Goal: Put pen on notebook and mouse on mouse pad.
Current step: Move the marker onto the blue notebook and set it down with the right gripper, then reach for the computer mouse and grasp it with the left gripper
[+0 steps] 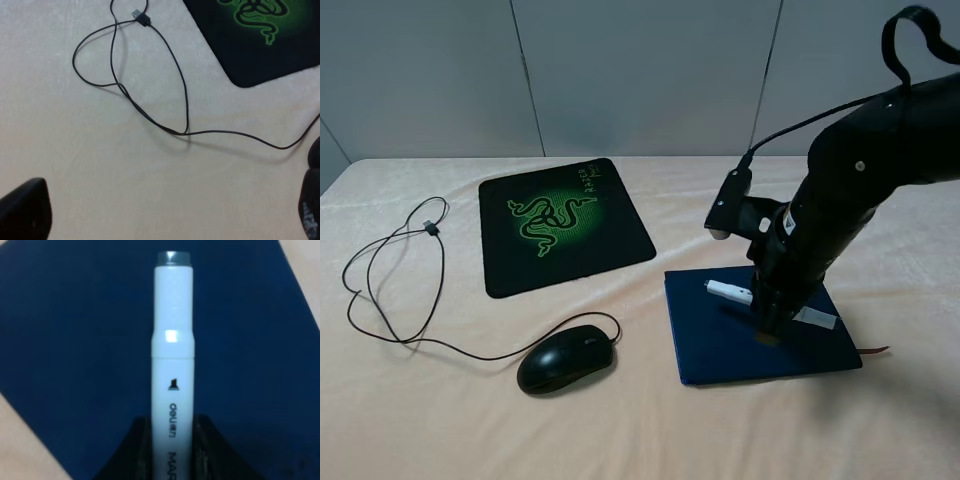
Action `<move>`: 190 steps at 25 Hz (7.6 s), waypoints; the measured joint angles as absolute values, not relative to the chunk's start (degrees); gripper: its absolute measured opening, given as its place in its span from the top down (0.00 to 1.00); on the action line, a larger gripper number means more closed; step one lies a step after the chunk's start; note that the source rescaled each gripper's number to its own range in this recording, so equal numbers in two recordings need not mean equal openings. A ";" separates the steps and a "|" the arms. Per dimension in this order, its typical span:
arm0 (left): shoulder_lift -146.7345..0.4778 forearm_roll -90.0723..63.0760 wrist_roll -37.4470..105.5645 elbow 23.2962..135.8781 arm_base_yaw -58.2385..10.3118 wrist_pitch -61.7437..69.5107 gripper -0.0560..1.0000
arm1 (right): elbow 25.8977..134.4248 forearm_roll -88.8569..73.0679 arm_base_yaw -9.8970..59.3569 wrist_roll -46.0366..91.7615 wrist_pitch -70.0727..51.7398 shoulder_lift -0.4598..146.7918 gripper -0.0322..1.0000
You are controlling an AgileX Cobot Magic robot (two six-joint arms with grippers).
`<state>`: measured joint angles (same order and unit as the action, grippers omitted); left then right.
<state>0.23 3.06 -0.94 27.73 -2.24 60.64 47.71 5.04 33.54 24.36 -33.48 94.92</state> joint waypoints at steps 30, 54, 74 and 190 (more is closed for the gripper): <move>0.23 3.06 -0.94 27.73 -2.24 60.64 0.00 | 45.81 0.00 31.56 28.30 -24.26 97.25 0.97; 0.23 3.11 -0.94 27.73 -2.24 60.64 0.00 | 46.16 -0.64 31.56 28.13 -25.28 96.42 0.00; 0.23 3.11 -0.94 27.73 -2.24 60.64 0.00 | 48.33 1.12 31.56 25.96 -50.20 63.17 0.00; -11.56 4.16 -0.94 37.06 -2.24 65.50 0.00 | 28.06 0.00 0.30 1.28 -59.04 -0.44 0.00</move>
<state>-11.56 4.16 -0.94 37.06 -2.24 65.50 28.06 0.00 0.30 1.28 -59.04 -0.44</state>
